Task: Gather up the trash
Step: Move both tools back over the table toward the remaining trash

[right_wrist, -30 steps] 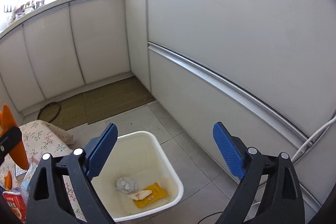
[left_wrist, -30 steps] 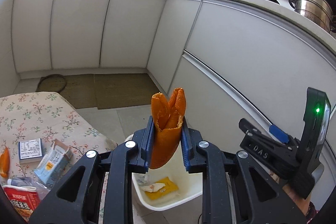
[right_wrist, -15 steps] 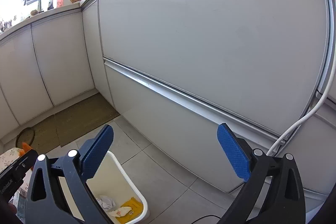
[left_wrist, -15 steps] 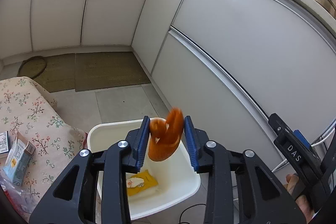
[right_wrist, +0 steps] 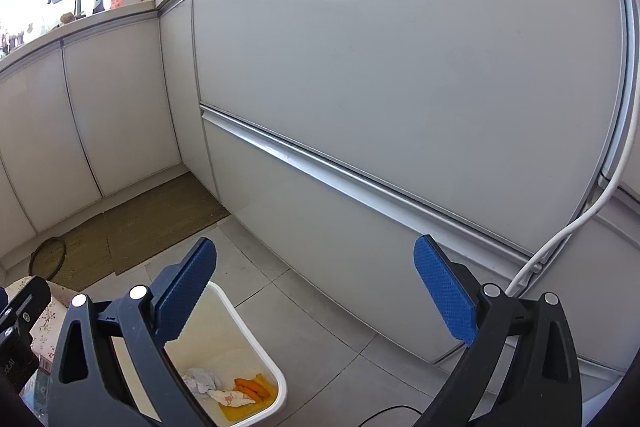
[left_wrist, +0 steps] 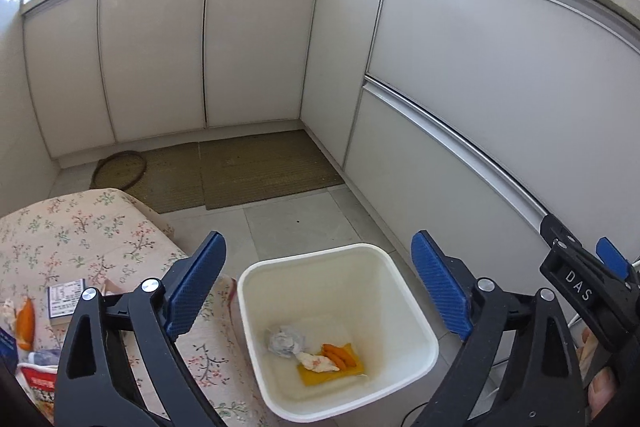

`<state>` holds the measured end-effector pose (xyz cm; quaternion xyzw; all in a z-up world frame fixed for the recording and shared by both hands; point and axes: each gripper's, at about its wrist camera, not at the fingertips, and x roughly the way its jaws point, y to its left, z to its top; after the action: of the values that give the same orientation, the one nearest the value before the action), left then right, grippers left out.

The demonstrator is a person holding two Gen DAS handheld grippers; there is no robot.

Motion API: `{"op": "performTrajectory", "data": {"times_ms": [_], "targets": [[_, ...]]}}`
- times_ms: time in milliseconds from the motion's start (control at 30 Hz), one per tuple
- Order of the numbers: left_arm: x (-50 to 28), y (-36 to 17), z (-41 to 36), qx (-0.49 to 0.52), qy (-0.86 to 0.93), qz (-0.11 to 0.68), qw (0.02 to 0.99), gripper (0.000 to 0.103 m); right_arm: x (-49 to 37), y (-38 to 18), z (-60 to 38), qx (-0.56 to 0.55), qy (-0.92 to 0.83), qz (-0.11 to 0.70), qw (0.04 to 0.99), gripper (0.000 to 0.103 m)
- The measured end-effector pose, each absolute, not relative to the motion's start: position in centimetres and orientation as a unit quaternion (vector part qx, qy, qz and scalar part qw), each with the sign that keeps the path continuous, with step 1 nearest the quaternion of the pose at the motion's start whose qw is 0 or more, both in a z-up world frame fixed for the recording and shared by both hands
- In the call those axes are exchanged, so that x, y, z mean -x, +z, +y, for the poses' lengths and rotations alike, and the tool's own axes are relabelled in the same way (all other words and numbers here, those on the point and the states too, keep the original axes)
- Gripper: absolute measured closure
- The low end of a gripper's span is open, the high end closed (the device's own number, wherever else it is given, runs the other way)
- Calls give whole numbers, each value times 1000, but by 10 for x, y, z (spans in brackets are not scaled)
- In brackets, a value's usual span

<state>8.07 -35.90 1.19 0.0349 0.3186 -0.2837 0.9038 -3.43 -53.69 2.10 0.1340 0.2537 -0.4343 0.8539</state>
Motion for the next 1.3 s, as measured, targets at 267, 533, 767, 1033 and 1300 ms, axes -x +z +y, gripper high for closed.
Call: {"op": "performTrajectory", "data": {"times_ms": [267,533,767,1033,1300], "targets": [[-81,15,-298,-52,-224,335,914,7,6,30,-490,-134,-366,262,883,7],[-88,23,-209,-46,-151,350,923,7,-27,32,-415,-109,-278,288,910,7],[-102,23,-129,-31,-91,377,921,7,-58,27,-343,-89,-198,317,923,7],[-125,-3,-34,-59,-26,448,892,7,-85,12,-264,-47,-118,355,926,7],[-154,-71,55,-124,25,540,832,7,-98,-17,-212,-21,-41,422,906,7]]}}
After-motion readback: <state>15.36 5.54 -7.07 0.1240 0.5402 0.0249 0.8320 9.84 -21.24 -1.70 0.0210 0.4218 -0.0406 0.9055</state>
